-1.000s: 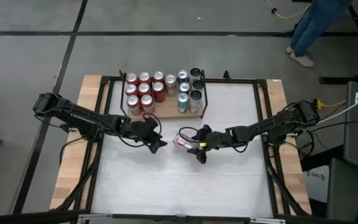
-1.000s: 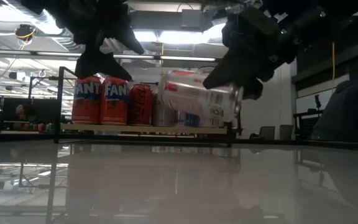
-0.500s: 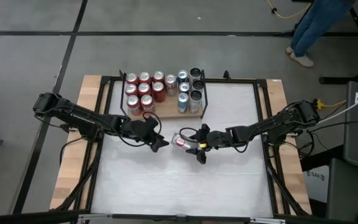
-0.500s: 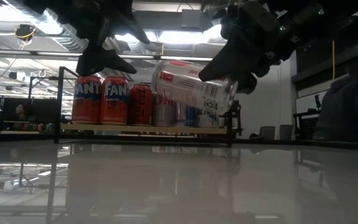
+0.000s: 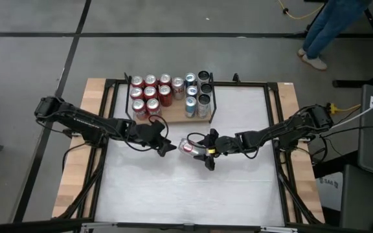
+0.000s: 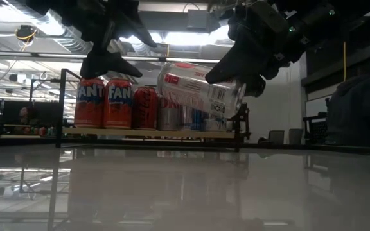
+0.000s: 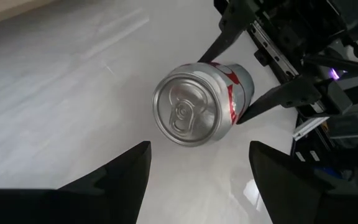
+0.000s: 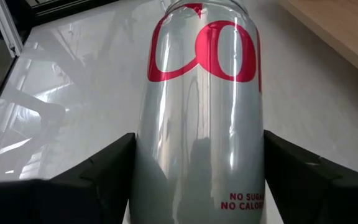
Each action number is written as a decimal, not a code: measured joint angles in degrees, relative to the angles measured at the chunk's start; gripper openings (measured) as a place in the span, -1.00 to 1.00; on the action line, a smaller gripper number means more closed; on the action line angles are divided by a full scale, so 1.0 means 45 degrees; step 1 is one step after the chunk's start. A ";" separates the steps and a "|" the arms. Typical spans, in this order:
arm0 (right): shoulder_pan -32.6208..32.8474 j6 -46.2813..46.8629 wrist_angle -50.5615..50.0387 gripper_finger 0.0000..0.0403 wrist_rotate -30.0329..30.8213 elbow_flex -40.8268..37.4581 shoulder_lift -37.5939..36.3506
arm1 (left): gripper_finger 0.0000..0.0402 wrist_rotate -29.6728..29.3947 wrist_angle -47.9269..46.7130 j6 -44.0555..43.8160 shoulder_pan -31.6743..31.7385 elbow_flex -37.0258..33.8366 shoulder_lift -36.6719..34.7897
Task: Place canned beverage on shelf
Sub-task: Put the red silver soda can on the shelf aligned with the other red silver soda can
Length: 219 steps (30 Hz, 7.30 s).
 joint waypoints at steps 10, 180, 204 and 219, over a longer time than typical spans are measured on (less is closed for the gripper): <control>0.0000 0.0000 -0.0001 0.46 0.0000 0.0005 0.0000 | 0.59 0.0512 0.0005 -0.0218 0.0122 0.0000 0.0000; -0.0024 -0.3337 -0.1356 0.78 0.0335 0.0073 -0.2463 | 0.45 0.3077 -0.5242 1.7714 0.0467 0.1423 0.1433; -0.0024 -0.3342 -0.1357 0.78 0.0335 0.0073 -0.2463 | 0.59 0.3048 -0.5209 1.7714 0.0472 0.1423 0.1433; -0.0024 -0.3351 -0.0736 0.78 0.0383 0.0073 -0.2463 | 0.59 0.2453 -0.5235 1.7704 0.0477 0.1438 0.1433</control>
